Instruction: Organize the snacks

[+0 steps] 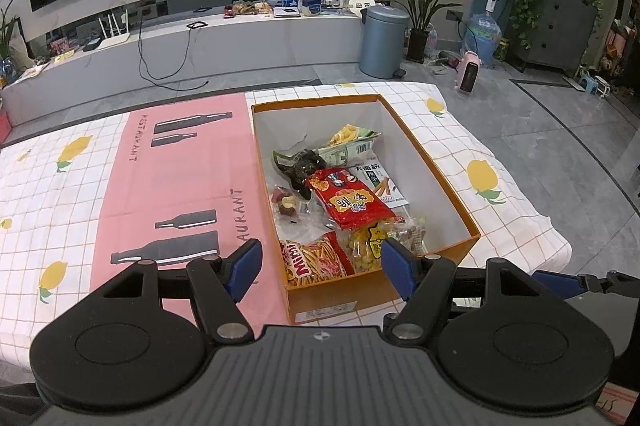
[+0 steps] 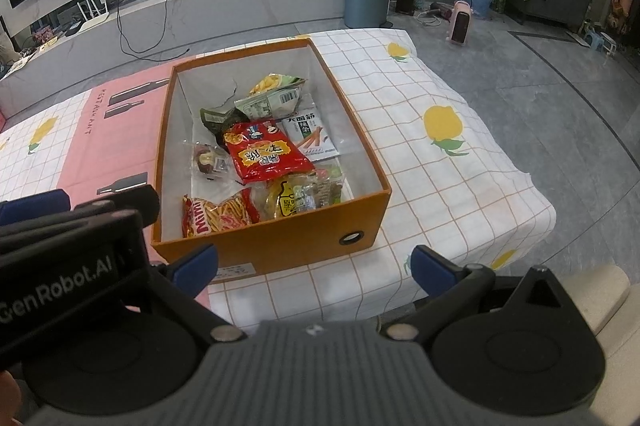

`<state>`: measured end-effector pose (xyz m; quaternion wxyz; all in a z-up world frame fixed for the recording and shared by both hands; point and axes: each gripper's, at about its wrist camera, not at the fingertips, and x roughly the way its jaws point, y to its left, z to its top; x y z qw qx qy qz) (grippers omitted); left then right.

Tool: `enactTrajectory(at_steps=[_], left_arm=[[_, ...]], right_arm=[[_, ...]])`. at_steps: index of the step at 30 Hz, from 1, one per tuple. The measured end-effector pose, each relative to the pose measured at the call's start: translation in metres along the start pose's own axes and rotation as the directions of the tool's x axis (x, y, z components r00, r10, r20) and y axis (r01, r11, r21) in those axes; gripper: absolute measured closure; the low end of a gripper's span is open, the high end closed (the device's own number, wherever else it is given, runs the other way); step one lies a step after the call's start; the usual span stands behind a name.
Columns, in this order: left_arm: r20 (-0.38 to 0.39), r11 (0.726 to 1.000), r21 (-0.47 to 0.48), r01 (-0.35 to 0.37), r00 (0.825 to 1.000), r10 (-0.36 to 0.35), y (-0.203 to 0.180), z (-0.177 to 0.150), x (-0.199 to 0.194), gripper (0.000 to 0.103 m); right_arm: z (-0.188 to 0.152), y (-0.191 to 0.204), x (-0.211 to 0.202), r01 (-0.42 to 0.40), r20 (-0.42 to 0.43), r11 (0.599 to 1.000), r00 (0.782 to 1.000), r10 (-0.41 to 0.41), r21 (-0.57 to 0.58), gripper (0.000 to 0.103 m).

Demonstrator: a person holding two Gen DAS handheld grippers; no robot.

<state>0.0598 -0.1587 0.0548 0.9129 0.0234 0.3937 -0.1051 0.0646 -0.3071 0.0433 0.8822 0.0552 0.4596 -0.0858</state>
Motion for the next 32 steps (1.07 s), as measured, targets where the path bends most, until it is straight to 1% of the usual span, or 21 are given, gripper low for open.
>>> enactTrajectory(at_steps=[12, 18, 32], left_arm=[[0.023, 1.000, 0.002, -0.001, 1.000, 0.001, 0.0027, -0.0009, -0.0015, 0.023], [0.020, 1.000, -0.004, 0.002, 1.000, -0.002, 0.0029, -0.0015, -0.0021, 0.023], [0.017, 1.000, -0.012, 0.010, 1.000, -0.010, 0.0040, -0.0029, -0.0026, 0.023]], right_arm=[[0.0007, 0.0030, -0.0010, 0.001, 0.003, 1.000, 1.000, -0.001, -0.005, 0.003], [0.0006, 0.0044, -0.0004, -0.016, -0.001, 1.000, 1.000, 0.016, -0.002, 0.003], [0.0003, 0.0057, 0.0006, -0.014, -0.004, 1.000, 1.000, 0.013, -0.006, 0.003]])
